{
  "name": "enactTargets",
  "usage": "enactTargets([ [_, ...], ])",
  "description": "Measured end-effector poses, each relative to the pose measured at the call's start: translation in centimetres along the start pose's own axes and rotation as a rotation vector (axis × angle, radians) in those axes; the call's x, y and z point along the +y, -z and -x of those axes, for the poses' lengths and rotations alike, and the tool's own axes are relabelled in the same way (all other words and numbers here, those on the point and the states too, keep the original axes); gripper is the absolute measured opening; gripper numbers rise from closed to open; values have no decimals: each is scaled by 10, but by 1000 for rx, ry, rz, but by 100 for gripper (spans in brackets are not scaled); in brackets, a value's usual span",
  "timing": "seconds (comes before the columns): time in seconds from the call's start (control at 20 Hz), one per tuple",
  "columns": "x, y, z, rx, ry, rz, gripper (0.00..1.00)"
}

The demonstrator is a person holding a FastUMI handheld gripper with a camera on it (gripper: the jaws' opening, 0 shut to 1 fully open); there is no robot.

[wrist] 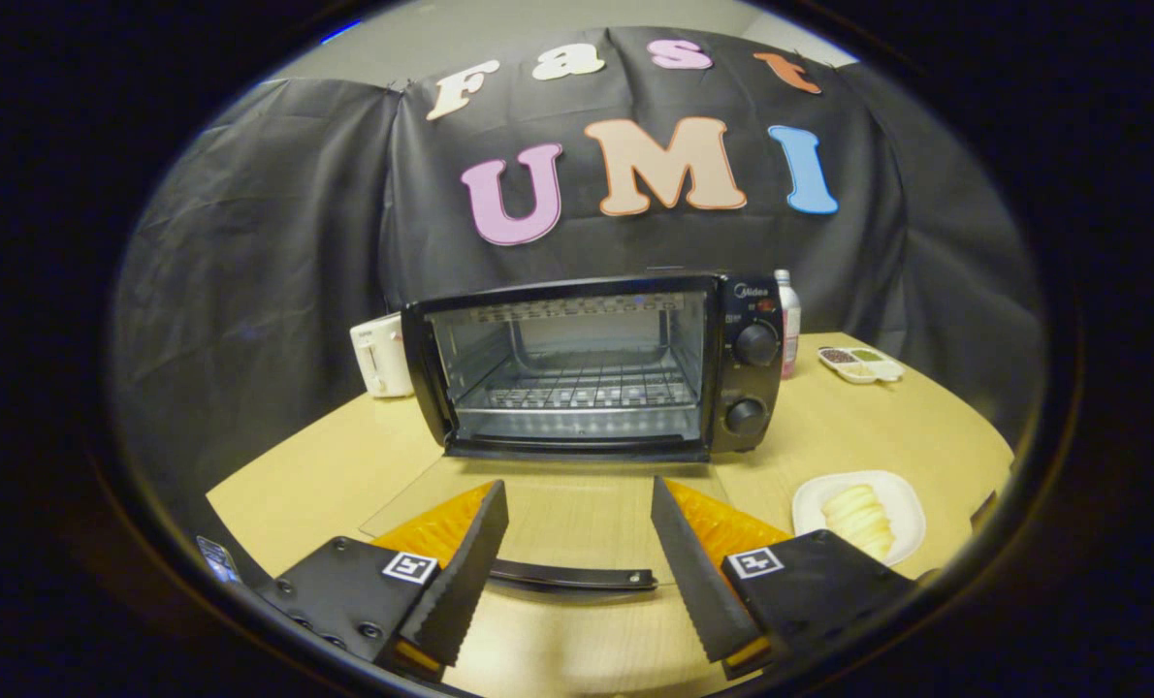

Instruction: Open the toaster oven, put the food inside, and close the toaster oven door.

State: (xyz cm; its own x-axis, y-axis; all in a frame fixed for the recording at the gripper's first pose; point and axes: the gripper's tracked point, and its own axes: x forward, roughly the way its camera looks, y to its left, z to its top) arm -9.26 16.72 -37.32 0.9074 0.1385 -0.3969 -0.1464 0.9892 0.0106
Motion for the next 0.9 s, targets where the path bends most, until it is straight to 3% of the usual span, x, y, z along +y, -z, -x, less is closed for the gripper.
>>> enactTargets([
  [0.2,-25,-15,17,-35,29,-10,93],
  [0.4,-81,-17,33,-42,149,-15,93],
  [0.8,-184,25,35,66,358,-11,92],
  [0.9,-197,42,32,112,370,-32,92],
])
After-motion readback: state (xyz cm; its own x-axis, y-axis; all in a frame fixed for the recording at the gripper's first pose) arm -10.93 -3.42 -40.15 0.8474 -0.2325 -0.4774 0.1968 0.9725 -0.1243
